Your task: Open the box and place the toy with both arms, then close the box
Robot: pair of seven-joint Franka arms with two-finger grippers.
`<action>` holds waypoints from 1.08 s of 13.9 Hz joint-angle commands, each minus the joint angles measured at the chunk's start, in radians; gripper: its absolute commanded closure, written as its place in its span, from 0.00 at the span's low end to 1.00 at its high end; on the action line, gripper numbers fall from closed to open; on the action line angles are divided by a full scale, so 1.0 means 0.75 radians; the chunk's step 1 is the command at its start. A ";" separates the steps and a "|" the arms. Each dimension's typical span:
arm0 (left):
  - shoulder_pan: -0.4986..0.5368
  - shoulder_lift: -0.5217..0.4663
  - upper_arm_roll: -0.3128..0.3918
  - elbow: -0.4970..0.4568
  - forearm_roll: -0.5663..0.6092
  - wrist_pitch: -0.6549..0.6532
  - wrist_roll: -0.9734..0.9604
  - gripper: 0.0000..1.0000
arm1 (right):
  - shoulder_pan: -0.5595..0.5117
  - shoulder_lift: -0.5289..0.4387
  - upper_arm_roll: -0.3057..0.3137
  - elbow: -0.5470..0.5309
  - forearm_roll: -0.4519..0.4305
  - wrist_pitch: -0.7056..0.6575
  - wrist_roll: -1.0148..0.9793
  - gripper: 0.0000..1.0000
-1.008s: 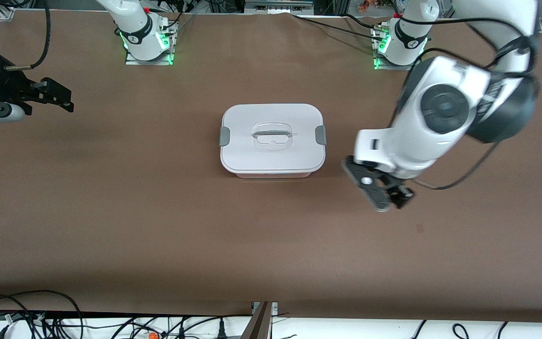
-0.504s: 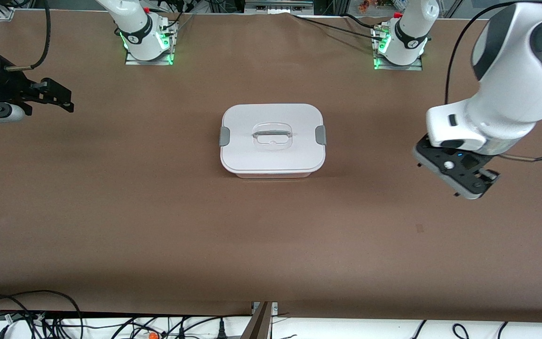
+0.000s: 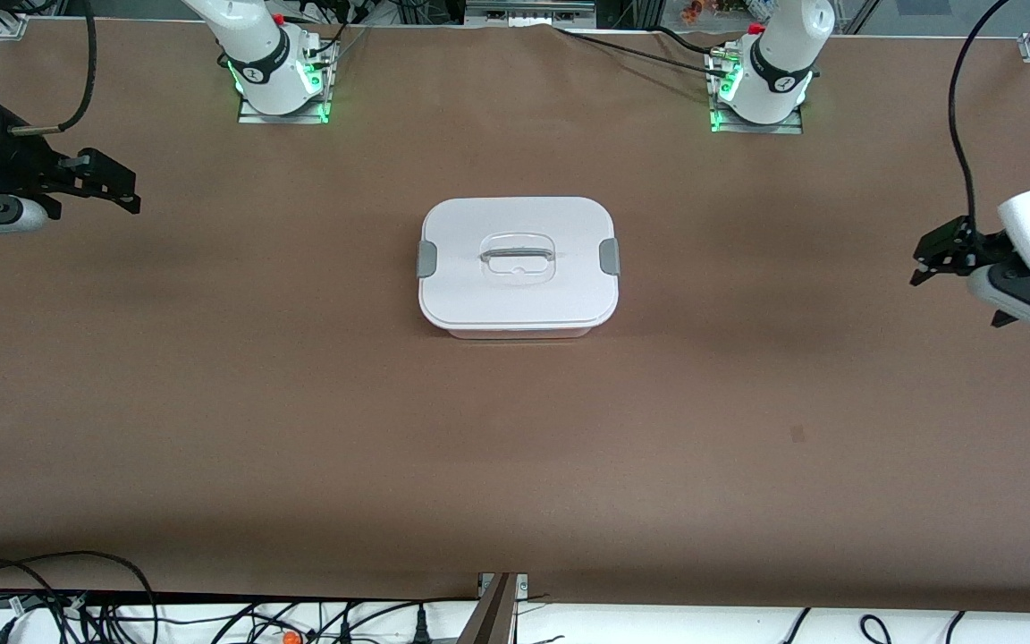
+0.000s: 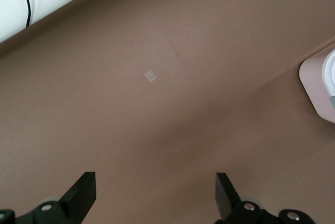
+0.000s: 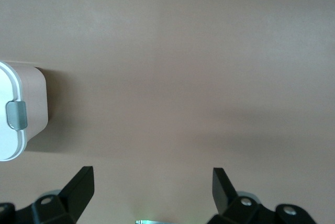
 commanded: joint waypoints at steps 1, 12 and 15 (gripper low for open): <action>-0.005 -0.098 -0.005 -0.147 -0.046 0.006 -0.282 0.00 | 0.000 0.004 0.002 0.022 -0.017 -0.020 0.004 0.00; 0.008 -0.268 -0.001 -0.321 -0.020 -0.027 -0.385 0.00 | 0.000 0.002 0.002 0.022 -0.017 -0.022 0.004 0.00; -0.007 -0.268 -0.003 -0.323 0.032 -0.029 -0.387 0.00 | 0.000 0.002 0.004 0.022 -0.017 -0.020 0.004 0.00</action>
